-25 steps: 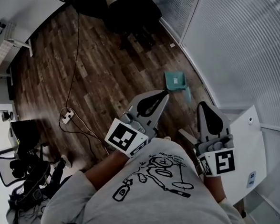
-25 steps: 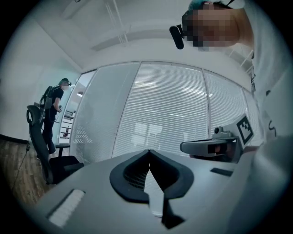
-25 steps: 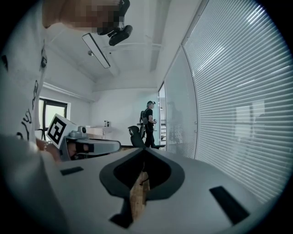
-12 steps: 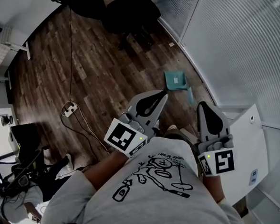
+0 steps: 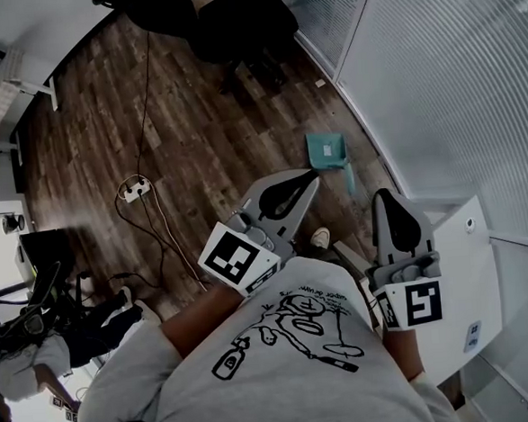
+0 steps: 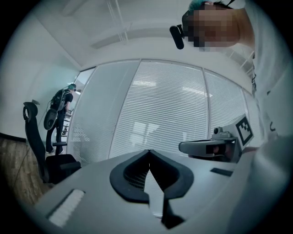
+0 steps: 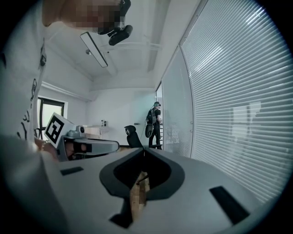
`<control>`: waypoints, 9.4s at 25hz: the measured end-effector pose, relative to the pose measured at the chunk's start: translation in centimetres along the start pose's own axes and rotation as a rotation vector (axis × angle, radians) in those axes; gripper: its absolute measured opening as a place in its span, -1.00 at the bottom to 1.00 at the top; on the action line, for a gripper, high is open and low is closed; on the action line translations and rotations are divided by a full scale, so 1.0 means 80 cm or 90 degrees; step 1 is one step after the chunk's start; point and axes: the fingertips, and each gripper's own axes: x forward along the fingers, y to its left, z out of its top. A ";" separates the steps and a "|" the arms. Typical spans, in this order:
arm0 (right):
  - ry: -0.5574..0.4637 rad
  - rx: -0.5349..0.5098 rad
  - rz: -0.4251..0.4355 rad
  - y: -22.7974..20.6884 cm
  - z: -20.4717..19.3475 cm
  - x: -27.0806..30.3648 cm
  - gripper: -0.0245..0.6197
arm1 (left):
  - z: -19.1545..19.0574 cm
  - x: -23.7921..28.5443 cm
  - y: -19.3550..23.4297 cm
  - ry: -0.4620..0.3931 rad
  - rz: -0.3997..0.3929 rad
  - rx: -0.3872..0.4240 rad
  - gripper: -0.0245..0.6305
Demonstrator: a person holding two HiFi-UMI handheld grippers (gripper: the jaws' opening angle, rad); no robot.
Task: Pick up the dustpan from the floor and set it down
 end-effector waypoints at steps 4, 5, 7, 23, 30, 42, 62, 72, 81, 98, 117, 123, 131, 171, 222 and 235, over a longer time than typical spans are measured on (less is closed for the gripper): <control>0.002 0.002 -0.004 -0.028 -0.002 -0.008 -0.91 | 0.000 0.022 -0.014 0.002 -0.003 0.002 -0.92; 0.001 0.001 -0.005 -0.034 -0.002 -0.011 -0.91 | 0.000 0.027 -0.017 0.002 -0.003 0.002 -0.92; -0.001 0.002 -0.008 -0.045 -0.002 -0.014 -0.91 | -0.001 0.037 -0.023 0.002 -0.003 0.002 -0.92; 0.019 0.012 -0.005 -0.080 -0.024 -0.010 -0.91 | -0.017 0.067 -0.019 0.018 0.010 0.002 -0.92; 0.041 0.019 0.001 -0.079 -0.051 -0.007 -0.91 | -0.033 0.062 -0.015 0.031 0.018 0.004 -0.92; 0.095 0.049 0.024 -0.071 -0.100 0.002 -0.90 | -0.062 0.052 -0.005 0.055 0.026 -0.010 -0.92; 0.187 0.095 0.069 -0.056 -0.193 0.009 -0.73 | -0.101 0.037 -0.005 0.091 0.037 -0.033 -0.92; 0.225 0.120 0.075 -0.053 -0.253 0.022 -0.66 | -0.125 0.032 0.005 0.110 0.046 -0.042 -0.92; 0.297 0.107 0.074 -0.062 -0.343 0.042 -0.58 | -0.126 0.036 0.015 0.112 0.050 -0.045 -0.92; 0.384 0.128 0.084 -0.091 -0.459 0.078 -0.52 | -0.137 0.034 0.033 0.124 0.071 -0.054 -0.92; 0.461 0.183 0.096 -0.115 -0.542 0.116 -0.41 | -0.152 0.039 0.056 0.147 0.078 -0.070 -0.92; 0.494 0.207 0.100 -0.120 -0.581 0.125 -0.36 | -0.166 0.041 0.065 0.158 0.084 -0.080 -0.92; 0.524 0.242 0.105 -0.122 -0.618 0.132 -0.32 | -0.178 0.037 0.066 0.172 0.086 -0.091 -0.92; 0.537 0.339 0.105 -0.117 -0.686 0.177 -0.30 | -0.211 -0.002 0.069 0.224 0.131 -0.121 -0.92; 0.378 0.390 0.091 -0.104 -0.597 0.189 -0.75 | -0.193 0.000 0.063 0.189 0.111 -0.111 -0.92; 0.356 0.386 0.100 -0.086 -0.550 0.159 -0.76 | -0.177 -0.002 0.047 0.163 0.096 -0.103 -0.92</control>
